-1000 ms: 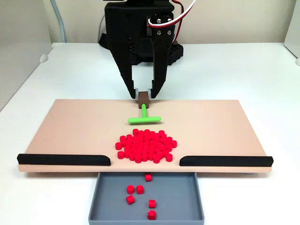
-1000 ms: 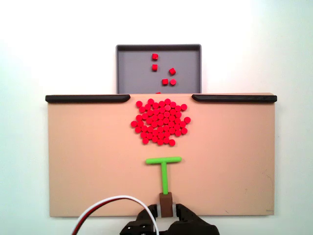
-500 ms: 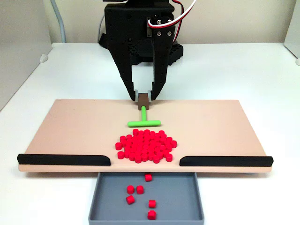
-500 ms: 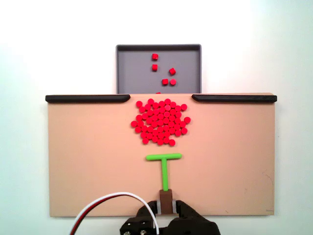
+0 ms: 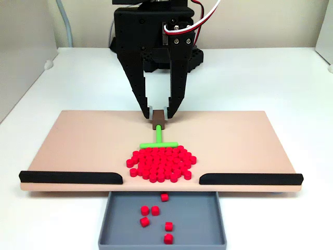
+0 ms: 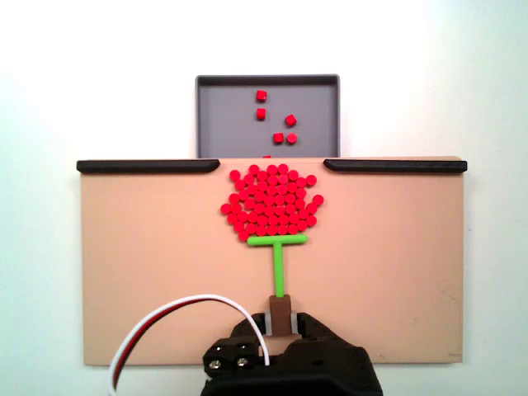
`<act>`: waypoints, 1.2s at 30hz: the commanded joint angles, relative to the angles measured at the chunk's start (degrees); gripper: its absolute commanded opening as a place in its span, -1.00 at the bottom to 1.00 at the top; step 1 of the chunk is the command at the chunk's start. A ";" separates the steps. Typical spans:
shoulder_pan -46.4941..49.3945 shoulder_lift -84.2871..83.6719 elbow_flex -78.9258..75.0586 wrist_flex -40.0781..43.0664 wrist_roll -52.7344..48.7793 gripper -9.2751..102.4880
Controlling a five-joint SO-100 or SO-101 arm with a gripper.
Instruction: Push granules from bottom to the grey container
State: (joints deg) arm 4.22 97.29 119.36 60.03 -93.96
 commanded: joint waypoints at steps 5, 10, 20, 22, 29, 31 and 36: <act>-0.70 -3.52 -2.29 -0.35 1.32 -0.84; -0.79 -4.57 -3.52 -0.35 1.67 -0.84; -0.88 -6.86 -6.33 -0.35 2.11 -0.84; -0.97 -7.03 -6.68 -0.35 2.20 -0.84; -1.23 -7.47 -8.00 0.26 2.20 -0.84; -1.41 -6.86 -8.26 0.35 2.29 -0.84; -1.76 -4.48 -10.46 2.46 2.55 -0.84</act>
State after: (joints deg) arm 2.81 90.88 110.92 61.00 -92.20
